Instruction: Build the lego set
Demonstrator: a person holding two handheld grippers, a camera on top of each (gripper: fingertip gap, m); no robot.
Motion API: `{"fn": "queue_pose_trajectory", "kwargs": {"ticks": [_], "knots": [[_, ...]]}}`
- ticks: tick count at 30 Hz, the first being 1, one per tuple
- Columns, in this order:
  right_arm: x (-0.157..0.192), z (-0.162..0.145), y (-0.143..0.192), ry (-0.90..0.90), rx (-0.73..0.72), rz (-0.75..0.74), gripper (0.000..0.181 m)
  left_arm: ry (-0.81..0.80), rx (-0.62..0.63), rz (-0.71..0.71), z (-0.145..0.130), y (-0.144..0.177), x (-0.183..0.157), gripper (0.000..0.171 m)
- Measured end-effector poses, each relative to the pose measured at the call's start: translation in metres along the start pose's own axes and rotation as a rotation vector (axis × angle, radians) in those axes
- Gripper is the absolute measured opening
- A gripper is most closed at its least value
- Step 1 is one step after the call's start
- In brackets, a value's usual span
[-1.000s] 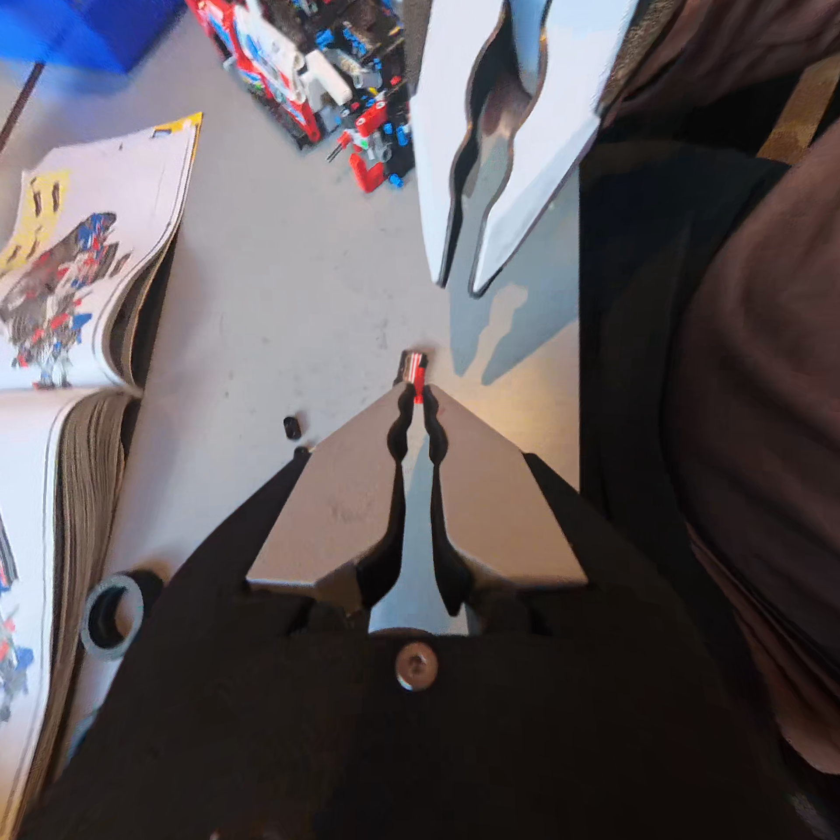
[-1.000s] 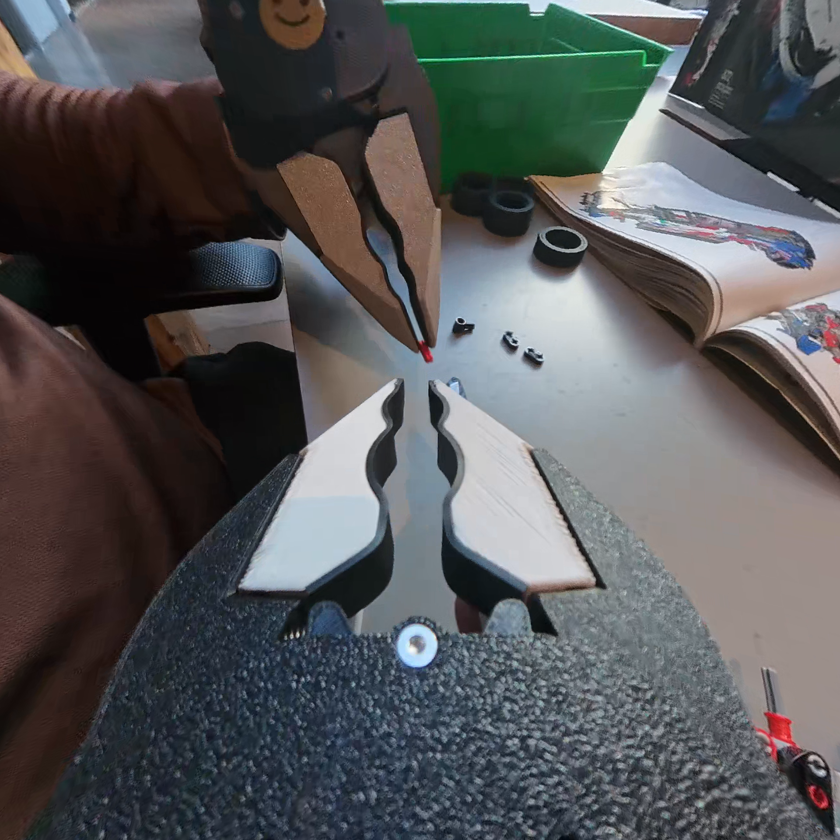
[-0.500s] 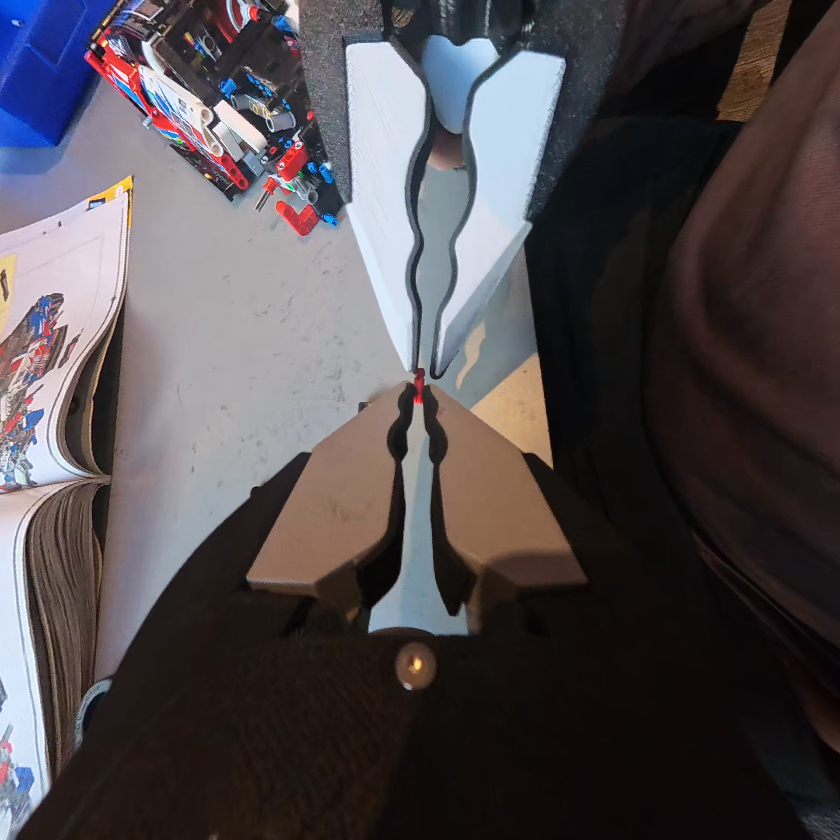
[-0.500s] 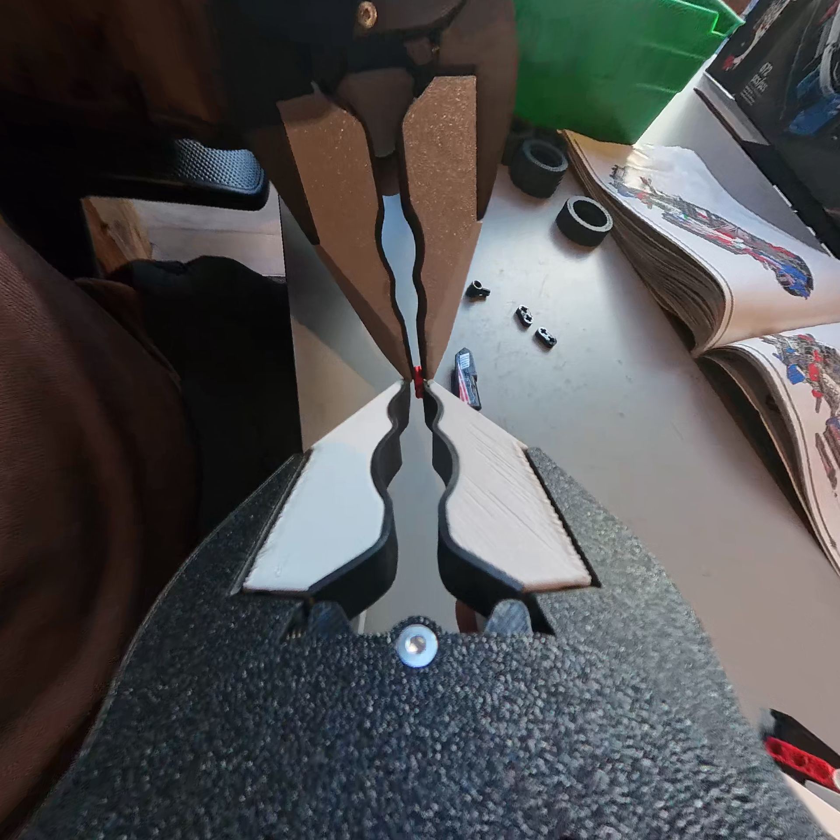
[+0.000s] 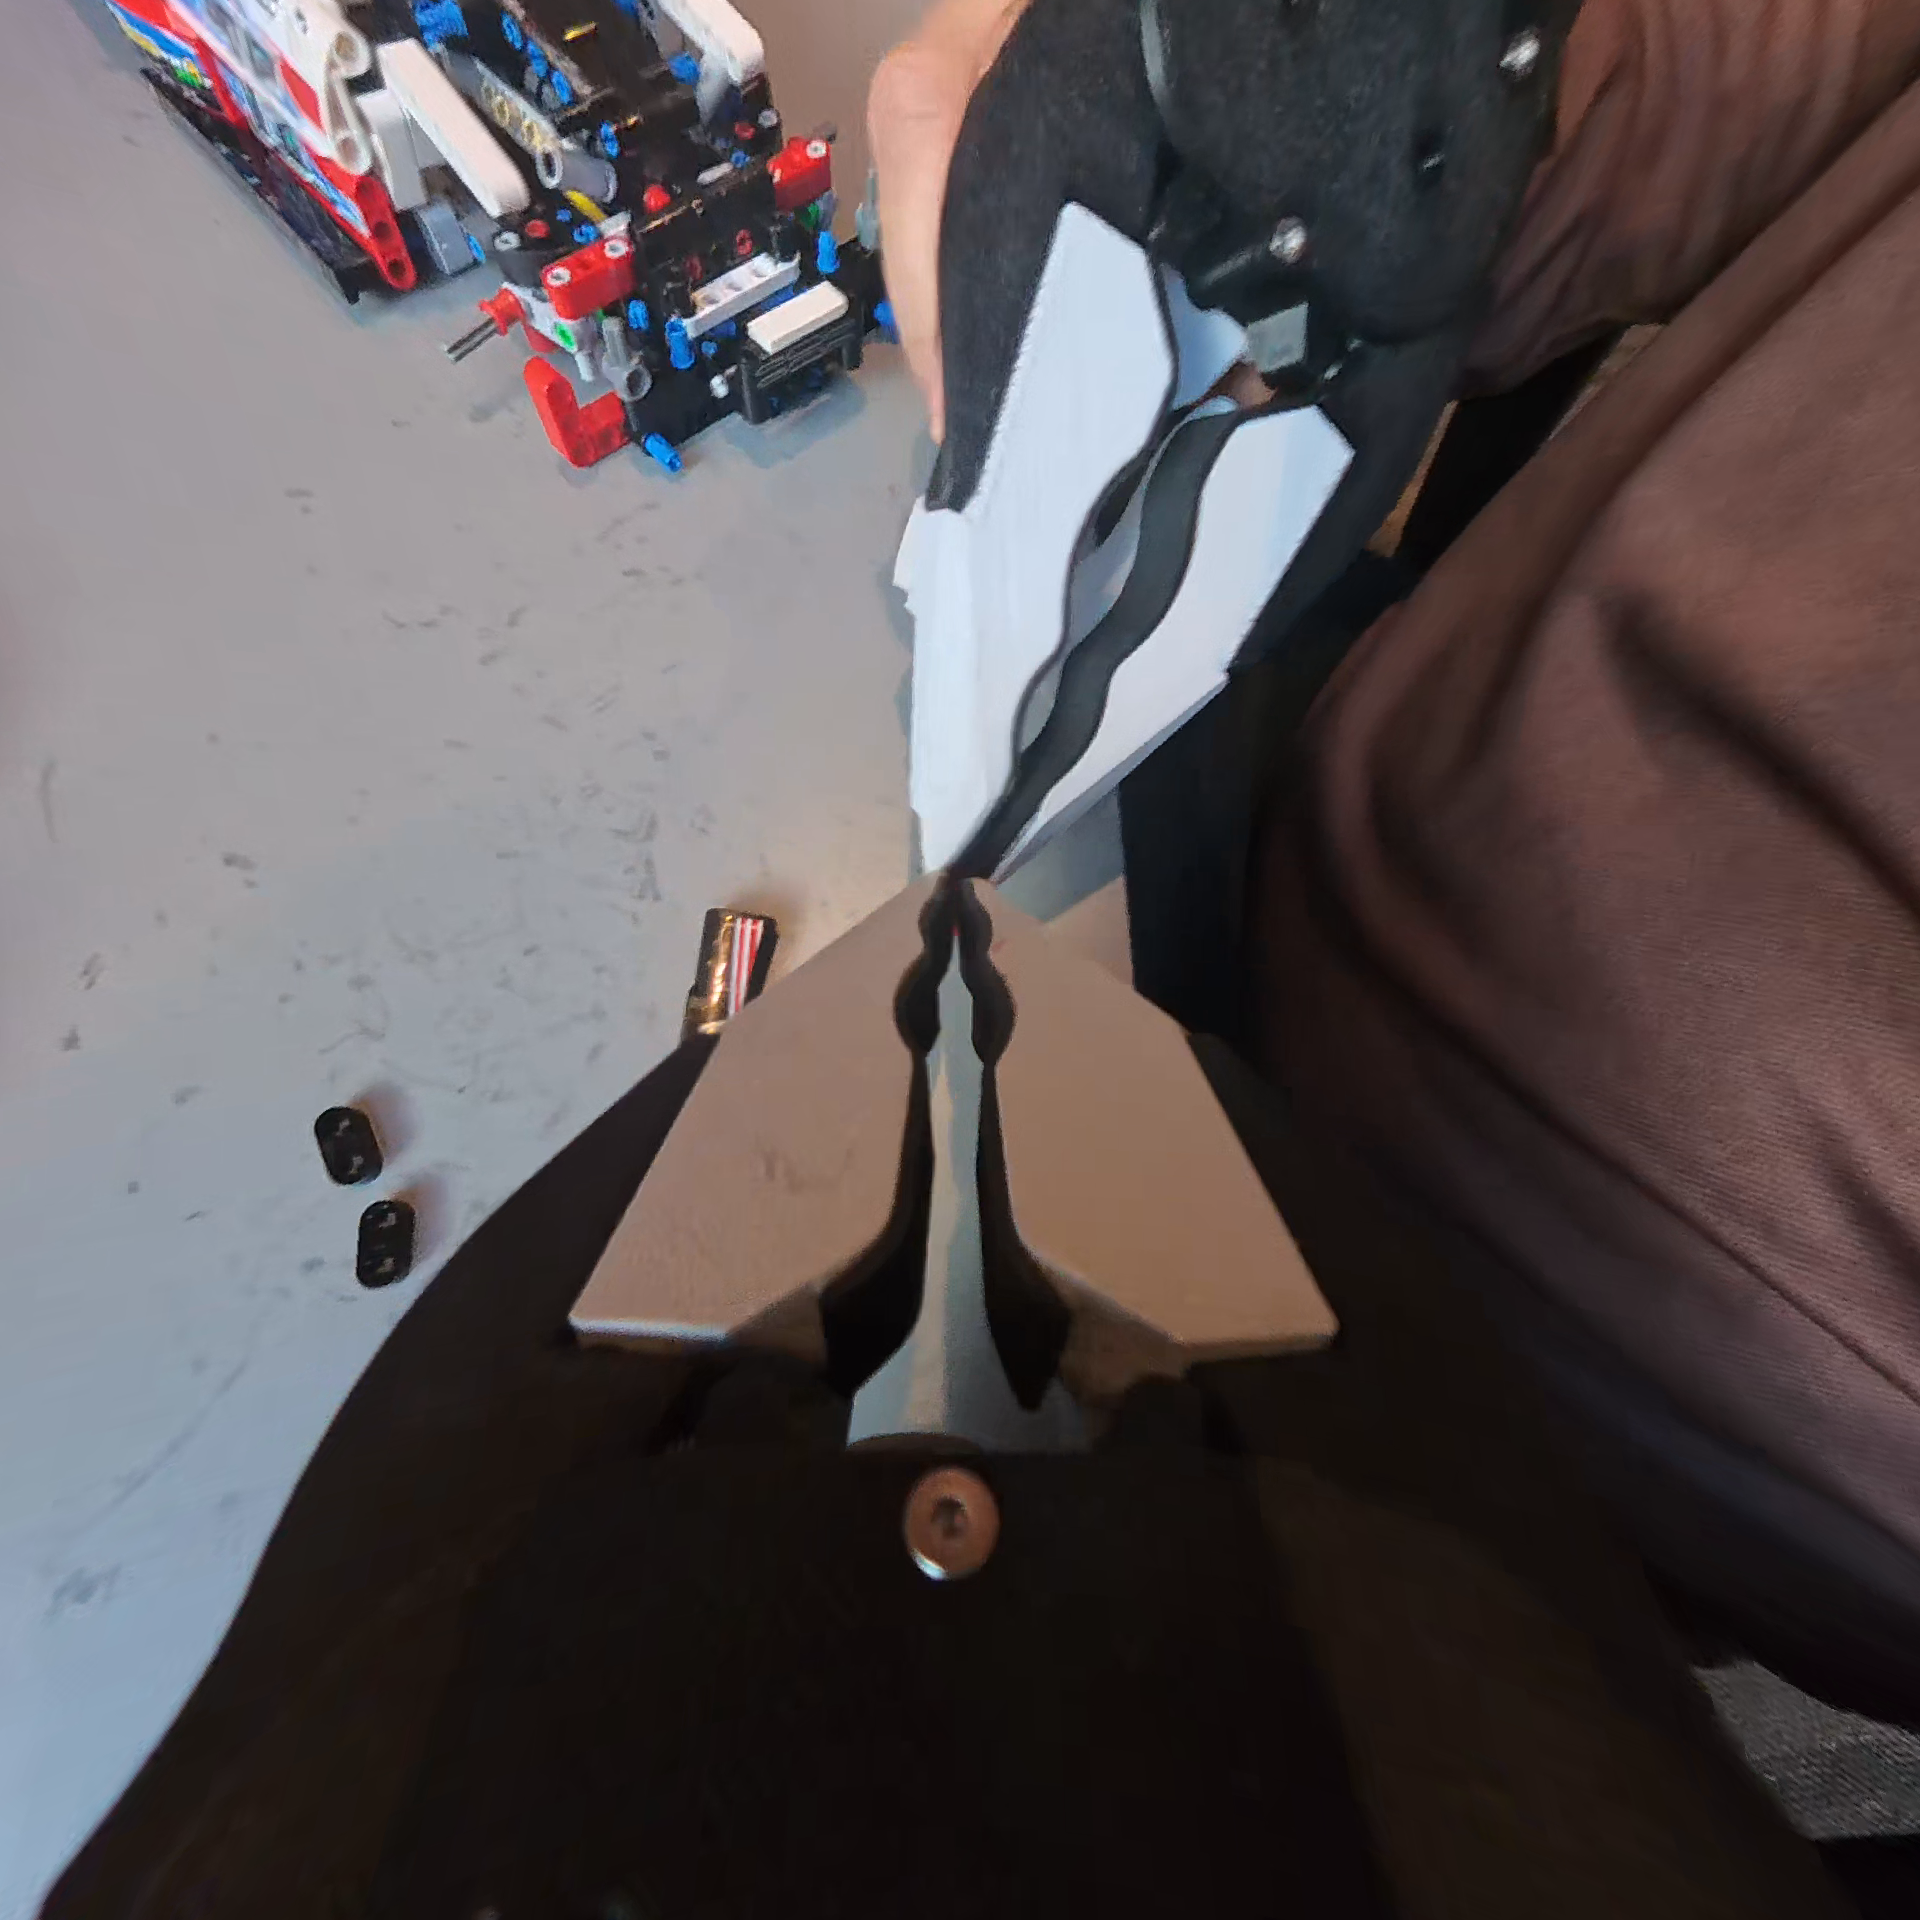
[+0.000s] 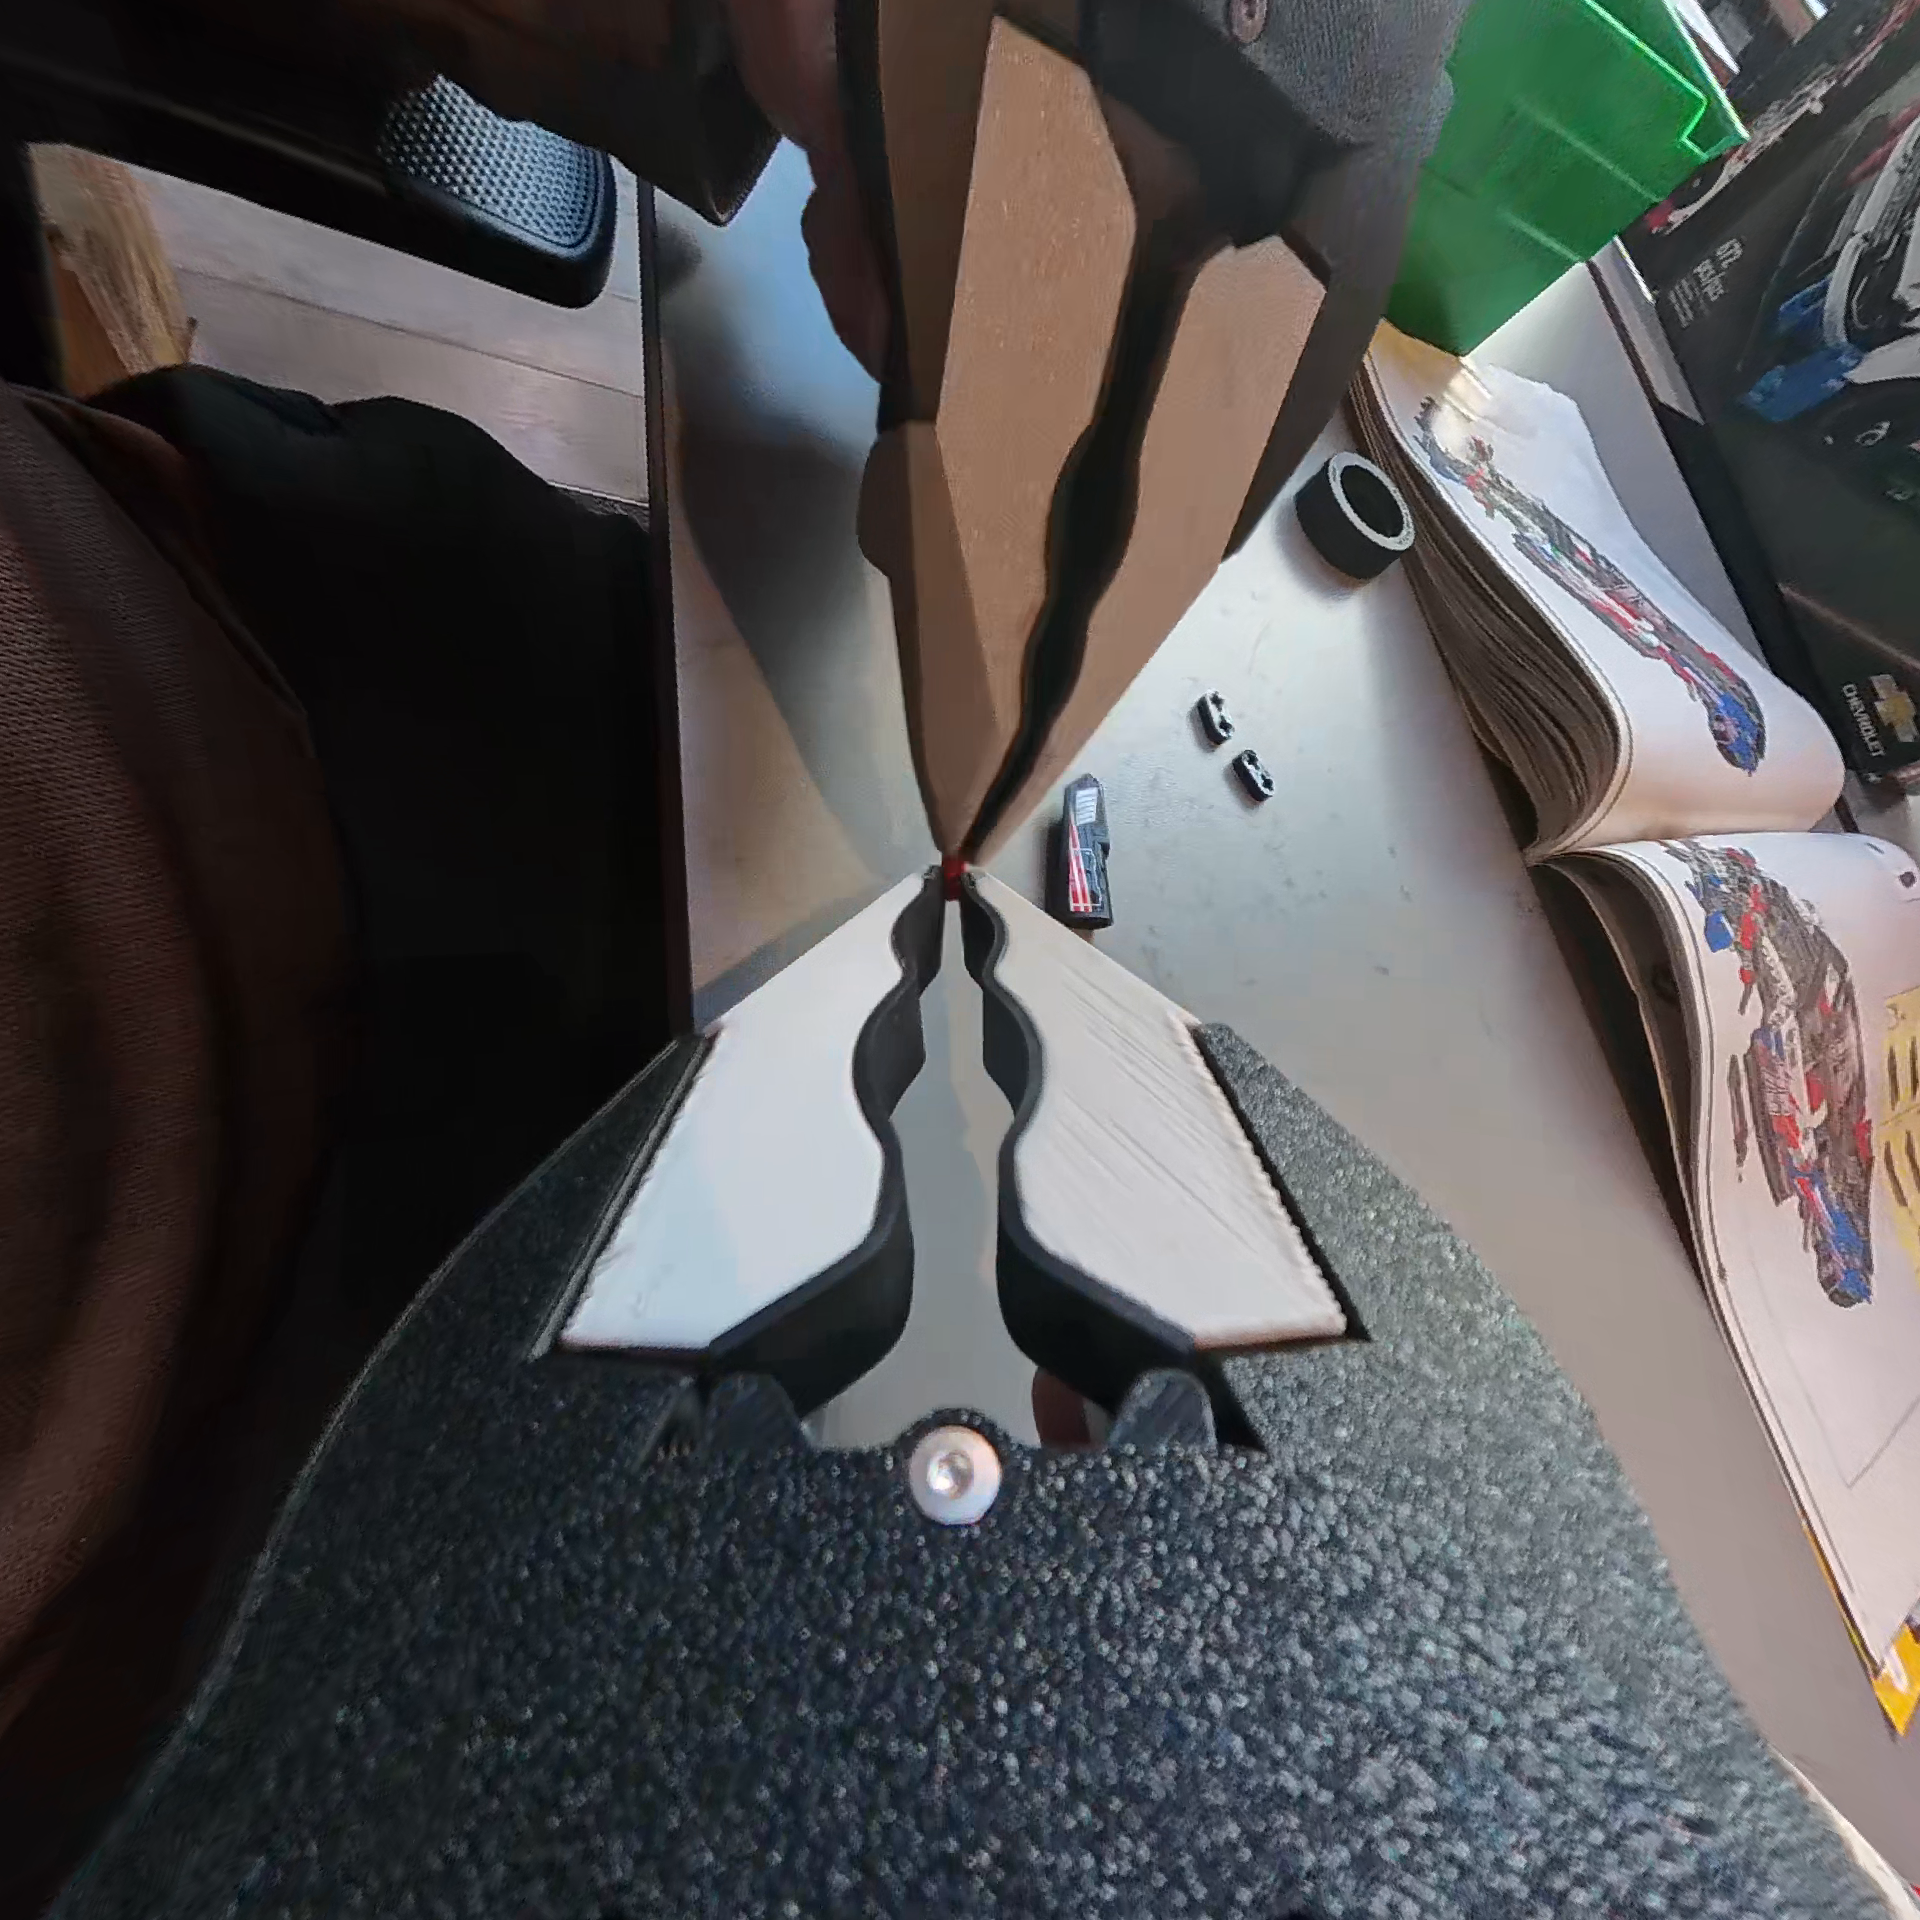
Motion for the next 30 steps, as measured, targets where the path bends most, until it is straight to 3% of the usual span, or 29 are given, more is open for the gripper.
{"fn": "queue_pose_trajectory", "kwargs": {"ticks": [3,17,20,30], "knots": [[0.000,0.002,0.001,0.002,-0.014,-0.004,0.000,0.020,-0.046,-0.044,0.003,0.003,-0.002,0.000],[-0.014,-0.011,-0.003,-0.093,0.062,-0.033,0.000,0.048,0.045,0.142,-0.017,0.005,0.019,0.000],[-0.016,-0.011,-0.002,-0.112,0.058,-0.023,0.000,0.017,0.068,0.167,-0.014,-0.001,0.018,0.019],[-0.010,-0.010,-0.001,-0.091,0.042,0.017,0.000,-0.163,0.183,0.210,-0.006,-0.018,0.014,0.015]]}}
Point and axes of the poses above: each gripper's, where its closed fingertips meet, y back along the fingers, z out of its top, x = y × z across the jaws, the point moved 5 cm from there along y, back along the fingers, and after that the axes turned 8 degrees about x, right-handed, at the moved point
